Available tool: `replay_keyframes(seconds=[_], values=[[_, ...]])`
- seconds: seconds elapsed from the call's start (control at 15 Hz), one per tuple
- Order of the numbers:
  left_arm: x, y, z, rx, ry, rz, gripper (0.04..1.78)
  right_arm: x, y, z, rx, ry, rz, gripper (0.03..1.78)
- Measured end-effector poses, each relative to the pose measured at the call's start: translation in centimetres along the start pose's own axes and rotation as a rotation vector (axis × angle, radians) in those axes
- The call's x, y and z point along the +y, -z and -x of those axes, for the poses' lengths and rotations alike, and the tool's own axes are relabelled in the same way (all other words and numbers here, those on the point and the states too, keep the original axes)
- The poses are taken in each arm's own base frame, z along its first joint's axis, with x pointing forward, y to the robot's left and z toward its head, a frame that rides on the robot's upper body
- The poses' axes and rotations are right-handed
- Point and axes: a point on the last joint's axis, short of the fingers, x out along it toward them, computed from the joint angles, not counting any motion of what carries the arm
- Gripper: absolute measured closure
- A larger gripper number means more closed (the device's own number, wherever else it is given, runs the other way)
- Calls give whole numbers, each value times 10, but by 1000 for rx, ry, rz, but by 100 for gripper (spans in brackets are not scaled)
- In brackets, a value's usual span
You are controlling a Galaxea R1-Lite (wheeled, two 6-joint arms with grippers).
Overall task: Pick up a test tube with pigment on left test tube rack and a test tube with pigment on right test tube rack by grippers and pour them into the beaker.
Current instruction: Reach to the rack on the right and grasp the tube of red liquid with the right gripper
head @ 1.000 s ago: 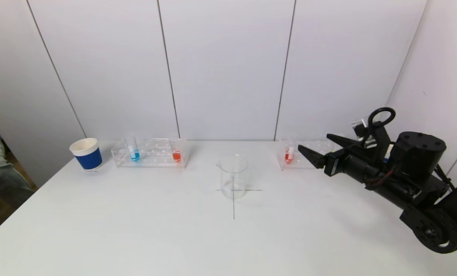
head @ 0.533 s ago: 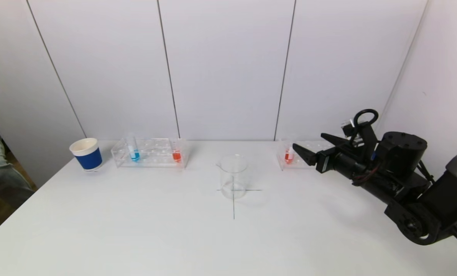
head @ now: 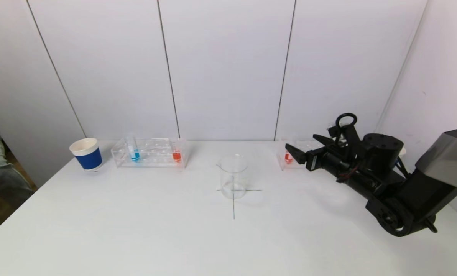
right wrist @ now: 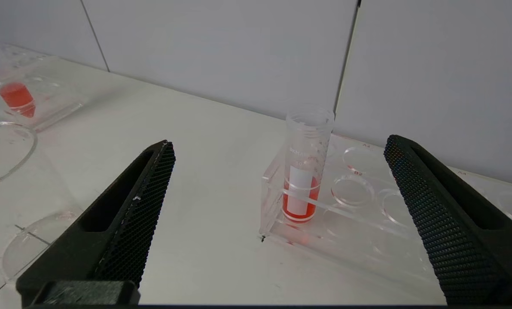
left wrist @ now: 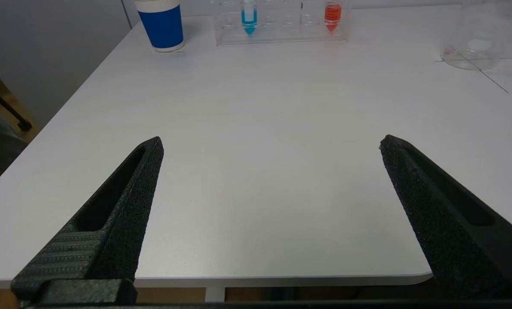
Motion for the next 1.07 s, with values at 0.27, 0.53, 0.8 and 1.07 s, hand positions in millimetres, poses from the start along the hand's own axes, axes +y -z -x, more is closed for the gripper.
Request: replay_keyframes(seconds=[0.27,0.53,0.8,1.07], values=[[0,0,0,0,0,0,6,-3,9,-13,-11,17,1,4],[0,0,0,0,-1,-1,6,-5,17,-23,-10,33,0,4],[0,0,0,0,0,-1,6,-8,25,-34,-15,54,1,4],[0,0,0,0,0,-1,6,-10,32,-44,-19,69,1,4]])
